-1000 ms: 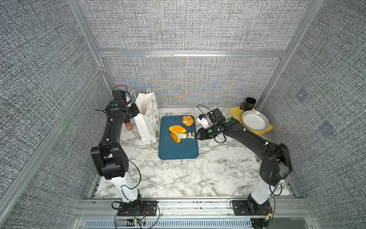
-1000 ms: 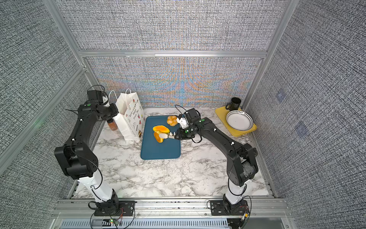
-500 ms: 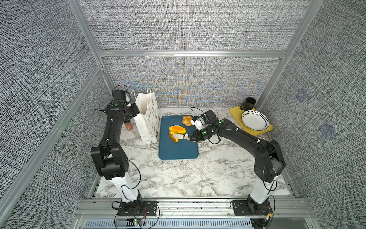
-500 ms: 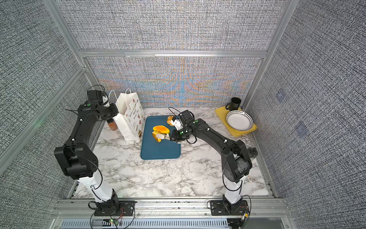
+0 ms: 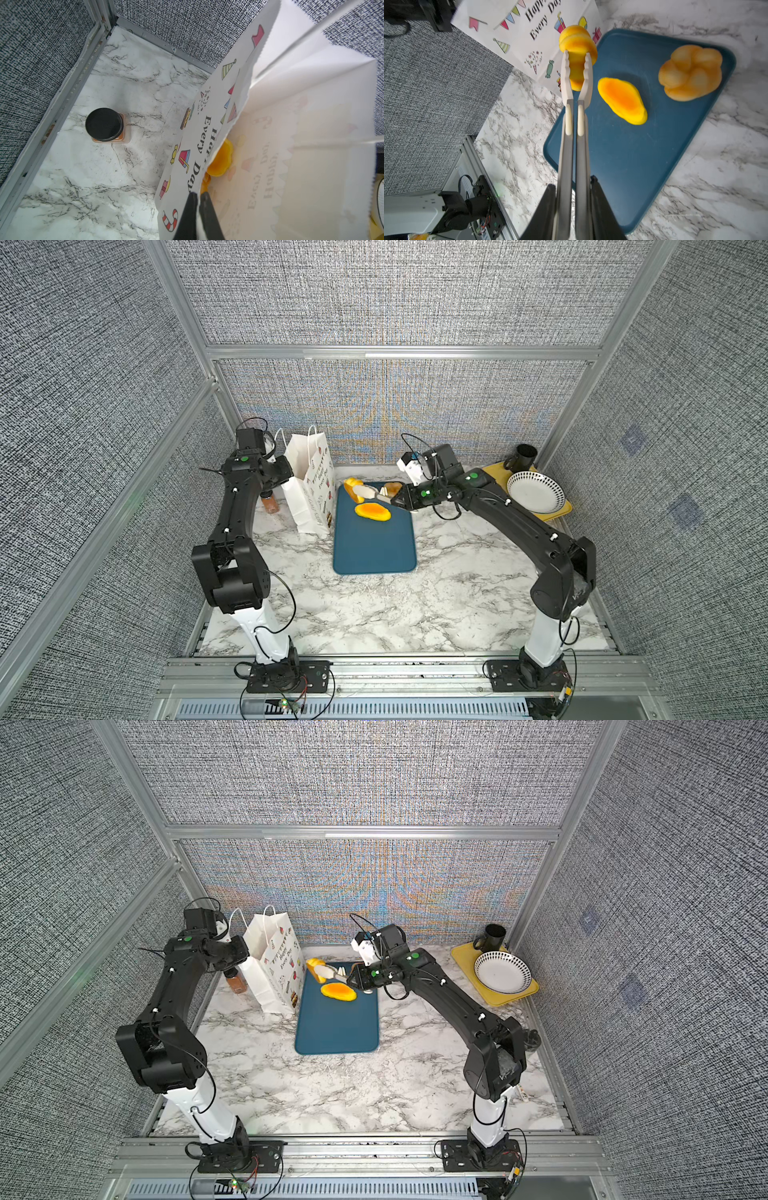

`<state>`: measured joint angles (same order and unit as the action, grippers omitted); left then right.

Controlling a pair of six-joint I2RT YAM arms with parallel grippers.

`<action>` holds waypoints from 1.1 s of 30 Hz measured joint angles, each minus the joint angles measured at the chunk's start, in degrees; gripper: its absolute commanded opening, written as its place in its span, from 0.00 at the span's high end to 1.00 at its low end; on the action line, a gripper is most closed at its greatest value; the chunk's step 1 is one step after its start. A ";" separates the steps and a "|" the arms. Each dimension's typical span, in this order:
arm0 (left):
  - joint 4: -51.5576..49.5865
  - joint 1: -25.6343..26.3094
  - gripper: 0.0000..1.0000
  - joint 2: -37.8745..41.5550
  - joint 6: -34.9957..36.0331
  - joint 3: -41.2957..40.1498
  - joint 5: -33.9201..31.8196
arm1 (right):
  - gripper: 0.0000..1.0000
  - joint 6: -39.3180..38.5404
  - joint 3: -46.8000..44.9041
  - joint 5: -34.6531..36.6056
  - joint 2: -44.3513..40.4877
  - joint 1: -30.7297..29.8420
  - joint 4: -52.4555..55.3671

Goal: Pack bread into a paper bag
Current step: Pick up the fake bread from the plate, then place the fake bread in the paper bag.

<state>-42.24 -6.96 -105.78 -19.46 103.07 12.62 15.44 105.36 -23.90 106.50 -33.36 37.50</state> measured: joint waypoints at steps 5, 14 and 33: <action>0.04 0.00 0.98 -0.26 0.07 0.20 0.42 | 0.90 0.96 7.87 -0.59 1.57 -0.02 0.22; 0.15 0.00 0.98 -1.40 0.37 1.27 1.07 | 0.90 3.80 15.10 -2.80 3.63 -0.22 -0.90; 0.44 0.00 0.98 -2.73 0.76 1.75 2.36 | 0.90 6.32 31.26 -9.42 11.17 -4.74 -6.99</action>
<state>-41.80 -6.96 -108.51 -18.70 104.81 14.98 21.76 136.62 -33.32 117.67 -38.11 30.50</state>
